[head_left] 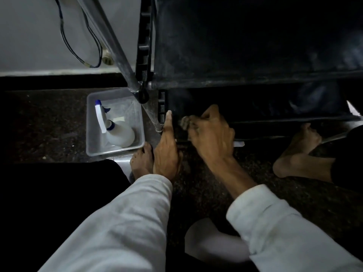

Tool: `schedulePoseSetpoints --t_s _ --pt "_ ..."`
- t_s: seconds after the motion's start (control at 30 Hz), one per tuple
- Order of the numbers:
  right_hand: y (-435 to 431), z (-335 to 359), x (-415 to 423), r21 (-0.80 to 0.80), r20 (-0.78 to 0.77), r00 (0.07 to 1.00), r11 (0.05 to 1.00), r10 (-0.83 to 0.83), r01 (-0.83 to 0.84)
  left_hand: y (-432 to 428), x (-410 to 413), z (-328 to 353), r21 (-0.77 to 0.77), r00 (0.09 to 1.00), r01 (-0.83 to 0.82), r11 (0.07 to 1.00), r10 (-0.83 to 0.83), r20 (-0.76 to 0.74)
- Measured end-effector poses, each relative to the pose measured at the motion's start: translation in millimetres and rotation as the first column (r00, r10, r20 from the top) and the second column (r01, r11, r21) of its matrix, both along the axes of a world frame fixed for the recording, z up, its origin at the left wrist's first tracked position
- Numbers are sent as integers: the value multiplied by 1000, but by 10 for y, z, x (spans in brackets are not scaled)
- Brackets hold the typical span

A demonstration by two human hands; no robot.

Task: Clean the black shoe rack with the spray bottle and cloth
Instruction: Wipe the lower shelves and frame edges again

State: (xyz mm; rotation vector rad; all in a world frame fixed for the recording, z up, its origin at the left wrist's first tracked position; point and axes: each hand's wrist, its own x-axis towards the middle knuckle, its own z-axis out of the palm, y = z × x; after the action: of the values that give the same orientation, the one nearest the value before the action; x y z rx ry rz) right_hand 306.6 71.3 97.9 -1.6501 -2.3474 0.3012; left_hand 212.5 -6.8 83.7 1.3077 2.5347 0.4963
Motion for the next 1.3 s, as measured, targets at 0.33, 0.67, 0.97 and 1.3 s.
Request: schedulePoseSetpoints --t_s 0.33,0.67,0.97,1.3 --pt "-52 -86 93 42 -52 990 990 -129 132 43 37 85 -9 998 -16 1000 16 54" --pt "-38 -71 -49 43 -2 993 992 115 -115 70 24 61 -19 982 -12 1000 15 190" --pt "253 -38 974 -15 -190 940 958 -284 286 116 130 11 2 985 175 985 -175 -10" --pt "340 -68 1156 -406 -733 376 808 -566 426 779 481 -102 266 896 441 857 -403 -186"
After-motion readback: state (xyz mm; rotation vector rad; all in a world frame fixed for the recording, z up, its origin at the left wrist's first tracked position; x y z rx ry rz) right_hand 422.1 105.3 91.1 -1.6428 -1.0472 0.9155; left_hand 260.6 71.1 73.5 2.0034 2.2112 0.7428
